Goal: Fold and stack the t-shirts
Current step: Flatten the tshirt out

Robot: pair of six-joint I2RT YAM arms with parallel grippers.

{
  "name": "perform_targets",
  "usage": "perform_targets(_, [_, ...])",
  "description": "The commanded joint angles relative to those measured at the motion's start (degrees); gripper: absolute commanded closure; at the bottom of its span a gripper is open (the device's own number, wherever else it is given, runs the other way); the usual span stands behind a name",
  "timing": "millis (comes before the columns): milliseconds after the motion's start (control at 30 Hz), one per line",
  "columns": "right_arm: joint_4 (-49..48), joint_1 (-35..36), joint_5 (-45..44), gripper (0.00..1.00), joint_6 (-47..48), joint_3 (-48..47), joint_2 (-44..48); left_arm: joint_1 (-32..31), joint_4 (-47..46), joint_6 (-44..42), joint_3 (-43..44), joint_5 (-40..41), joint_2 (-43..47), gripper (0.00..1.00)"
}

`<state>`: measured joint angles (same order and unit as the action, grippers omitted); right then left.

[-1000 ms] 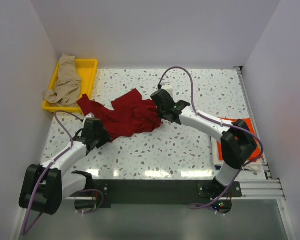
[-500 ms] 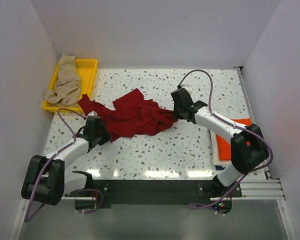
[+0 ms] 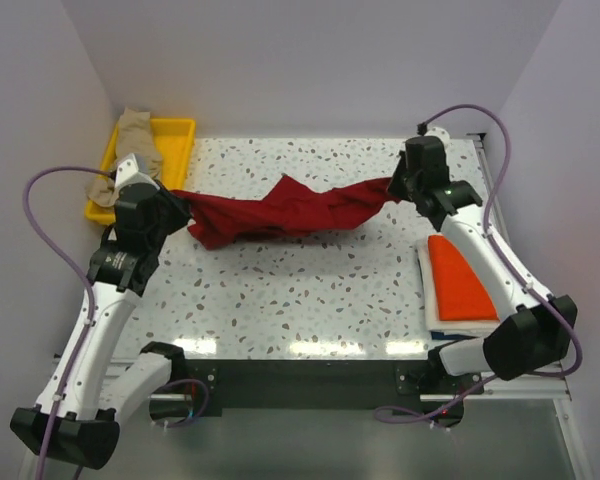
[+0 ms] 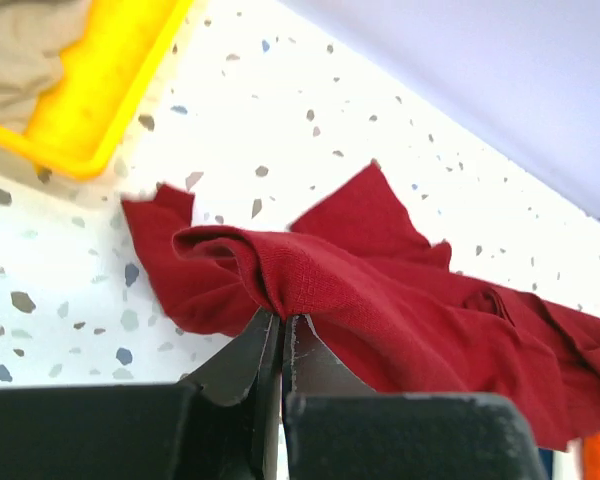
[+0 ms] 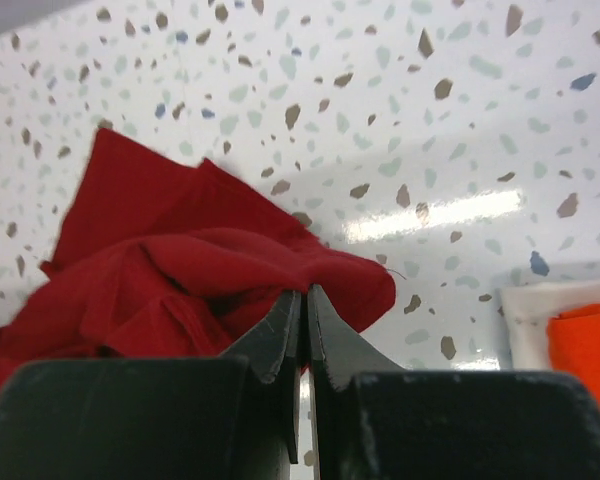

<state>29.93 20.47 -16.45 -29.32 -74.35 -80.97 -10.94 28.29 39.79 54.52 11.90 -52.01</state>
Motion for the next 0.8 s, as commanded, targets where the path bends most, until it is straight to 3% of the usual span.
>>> perform_targets(0, [2.8, -3.1, 1.1, 1.0, 0.9, -5.3, 6.1, 0.6, 6.0, -2.5, 7.9, 3.7, 1.5, 1.0])
perform_targets(200, [6.2, -6.1, 0.3, 1.0, 1.3, -11.9, 11.3, 0.6, 7.5, -3.2, 18.9, 6.8, 2.3, 1.0])
perform_targets(400, [5.9, -8.5, -0.7, 1.0, 0.8, -19.6, 11.4, 0.6, 6.0, -4.2, 30.6, 9.2, -4.2, 1.0])
perform_targets(667, [6.4, -9.0, -0.9, 1.0, 3.0, -29.2, 12.5, 0.7, 4.6, -6.4, 45.8, 6.9, -9.2, 1.0])
perform_targets(767, [6.6, -9.0, -0.8, 1.0, 3.3, -29.1, 16.1, 0.6, 5.5, -6.2, 47.6, 6.0, -7.4, 1.0])
